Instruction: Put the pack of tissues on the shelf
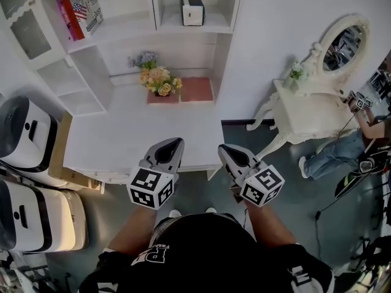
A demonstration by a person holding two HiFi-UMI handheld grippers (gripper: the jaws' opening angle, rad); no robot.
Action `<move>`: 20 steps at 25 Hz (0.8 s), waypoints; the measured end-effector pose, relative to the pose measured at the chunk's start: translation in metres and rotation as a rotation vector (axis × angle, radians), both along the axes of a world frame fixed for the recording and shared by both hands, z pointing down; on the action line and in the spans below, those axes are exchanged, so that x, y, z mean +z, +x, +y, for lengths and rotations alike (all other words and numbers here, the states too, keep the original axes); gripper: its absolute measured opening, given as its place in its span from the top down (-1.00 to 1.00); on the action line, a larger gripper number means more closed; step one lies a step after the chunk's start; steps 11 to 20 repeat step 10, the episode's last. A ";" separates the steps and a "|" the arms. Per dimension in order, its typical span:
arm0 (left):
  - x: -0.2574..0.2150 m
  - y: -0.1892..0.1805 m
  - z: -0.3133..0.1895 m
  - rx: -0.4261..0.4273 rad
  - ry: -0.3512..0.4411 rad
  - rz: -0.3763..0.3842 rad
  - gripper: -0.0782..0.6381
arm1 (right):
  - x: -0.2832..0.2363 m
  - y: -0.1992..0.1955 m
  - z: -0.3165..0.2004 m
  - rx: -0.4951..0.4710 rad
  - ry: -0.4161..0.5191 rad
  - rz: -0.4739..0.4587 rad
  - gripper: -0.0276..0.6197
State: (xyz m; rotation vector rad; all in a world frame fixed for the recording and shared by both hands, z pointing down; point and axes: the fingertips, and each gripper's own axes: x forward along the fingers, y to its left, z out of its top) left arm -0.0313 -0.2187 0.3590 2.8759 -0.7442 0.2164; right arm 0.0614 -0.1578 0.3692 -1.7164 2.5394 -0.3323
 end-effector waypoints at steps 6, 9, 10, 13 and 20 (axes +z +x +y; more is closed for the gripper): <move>0.000 0.000 0.002 0.001 0.004 -0.002 0.74 | -0.001 -0.001 0.001 -0.006 0.000 0.010 0.90; -0.001 -0.001 0.003 0.003 0.006 -0.002 0.74 | -0.001 -0.002 0.001 -0.005 0.001 0.009 0.90; -0.001 -0.001 0.003 0.003 0.006 -0.002 0.74 | -0.001 -0.002 0.001 -0.005 0.002 0.008 0.90; -0.001 -0.001 0.003 0.003 0.006 -0.002 0.74 | -0.001 -0.002 0.001 -0.005 0.002 0.008 0.90; -0.001 -0.001 0.003 0.003 0.006 -0.002 0.74 | -0.001 -0.002 0.001 -0.005 0.002 0.008 0.90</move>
